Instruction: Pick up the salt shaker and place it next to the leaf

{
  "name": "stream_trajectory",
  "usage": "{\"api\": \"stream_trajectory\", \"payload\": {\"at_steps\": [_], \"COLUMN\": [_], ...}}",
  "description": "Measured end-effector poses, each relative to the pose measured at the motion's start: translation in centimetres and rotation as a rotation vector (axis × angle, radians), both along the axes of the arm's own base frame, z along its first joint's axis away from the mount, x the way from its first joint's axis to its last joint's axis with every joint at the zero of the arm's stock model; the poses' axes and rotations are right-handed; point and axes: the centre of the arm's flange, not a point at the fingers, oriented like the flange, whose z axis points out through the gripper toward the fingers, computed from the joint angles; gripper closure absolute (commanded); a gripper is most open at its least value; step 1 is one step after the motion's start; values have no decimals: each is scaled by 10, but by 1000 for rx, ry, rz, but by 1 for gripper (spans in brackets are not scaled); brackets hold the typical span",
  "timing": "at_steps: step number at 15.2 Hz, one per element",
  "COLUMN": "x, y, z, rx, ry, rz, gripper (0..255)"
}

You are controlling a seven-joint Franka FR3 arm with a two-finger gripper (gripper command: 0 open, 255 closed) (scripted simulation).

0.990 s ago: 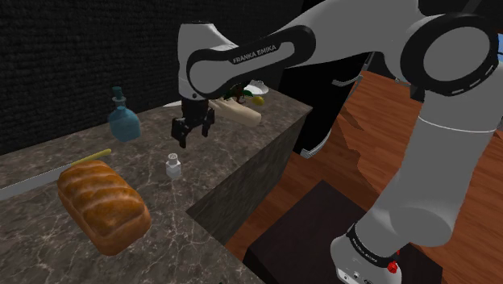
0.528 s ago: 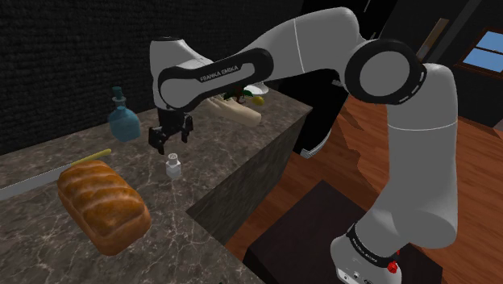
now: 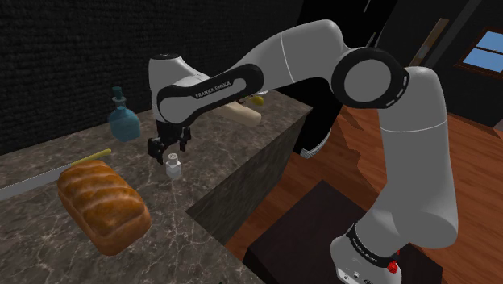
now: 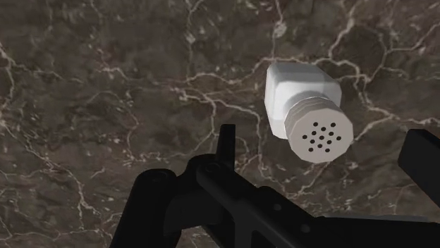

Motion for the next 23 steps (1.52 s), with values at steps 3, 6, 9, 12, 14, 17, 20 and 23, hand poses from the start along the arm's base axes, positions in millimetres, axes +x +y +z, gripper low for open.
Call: {"api": "stream_trajectory", "payload": {"at_steps": [3,6,9,12,14,17,20,23], "x": [-1,-1,-1,-1,-1,-1,-1,-1], "y": [0,0,0,0,0,0,0,0], "z": [-4,-4,-4,-4,-4,-4,6,23], "rx": [0,0,0,0,0,0,0,0], "ry": [0,-1,-1,-1,-1,-1,-1,-1], "rz": [0,0,0,0,0,0,0,0], "gripper": [0,0,255,255,255,255,255,255]}}
